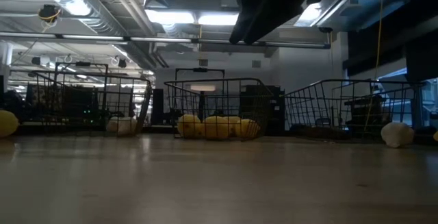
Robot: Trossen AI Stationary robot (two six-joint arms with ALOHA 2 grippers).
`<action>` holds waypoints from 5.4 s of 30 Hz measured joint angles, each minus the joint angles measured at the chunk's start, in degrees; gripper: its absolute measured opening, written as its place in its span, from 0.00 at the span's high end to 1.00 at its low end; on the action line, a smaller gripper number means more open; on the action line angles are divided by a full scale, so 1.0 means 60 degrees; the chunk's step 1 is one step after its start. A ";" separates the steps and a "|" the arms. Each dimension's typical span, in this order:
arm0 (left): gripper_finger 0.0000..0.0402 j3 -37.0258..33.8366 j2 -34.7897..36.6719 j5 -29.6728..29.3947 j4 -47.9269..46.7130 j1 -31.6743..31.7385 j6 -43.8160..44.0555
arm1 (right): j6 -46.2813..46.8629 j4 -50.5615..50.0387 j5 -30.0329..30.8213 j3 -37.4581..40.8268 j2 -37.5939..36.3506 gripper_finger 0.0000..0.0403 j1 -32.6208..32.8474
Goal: Sort produce into baskets
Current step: Put the garlic into the left wire basket
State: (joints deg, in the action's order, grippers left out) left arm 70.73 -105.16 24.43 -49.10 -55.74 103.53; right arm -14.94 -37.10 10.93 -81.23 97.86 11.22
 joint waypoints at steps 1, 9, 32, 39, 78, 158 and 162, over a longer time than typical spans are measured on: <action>0.30 -0.0019 -0.0002 -0.0002 -0.0051 -0.0077 0.0113 | 0.0000 0.0004 -0.0003 0.0000 0.0000 0.25 0.0000; 0.30 -0.0647 -0.0006 -0.0014 0.0357 -0.0670 0.0979 | 0.0062 0.0015 -0.0003 0.0000 0.0000 0.25 0.0000; 0.33 -0.1397 0.0006 -0.0117 0.1554 -0.1205 0.0997 | 0.0081 0.0111 -0.0006 0.0001 0.0000 0.25 0.0000; 0.49 -0.1397 -0.0009 0.0279 0.1279 -0.1272 0.0478 | 0.0080 0.0144 -0.0003 0.0000 0.0000 0.25 0.0000; 0.62 -0.1400 0.2596 -0.5294 0.0133 0.2039 -0.4375 | 0.2937 0.0314 -0.1256 0.0004 0.1190 0.25 0.0007; 0.62 -0.6174 0.6643 -0.6996 0.2585 1.5554 -1.4171 | 0.3228 0.1026 -0.1256 0.0004 0.1683 0.25 0.0004; 0.62 -0.6271 0.6575 -0.7050 0.2567 1.5551 -1.4135 | 0.3226 0.1019 -0.1256 0.0004 0.1683 0.25 0.0004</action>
State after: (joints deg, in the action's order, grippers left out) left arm 33.10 -65.71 -17.88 -33.70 37.56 18.72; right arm 4.42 -30.98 3.40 -81.21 107.96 11.25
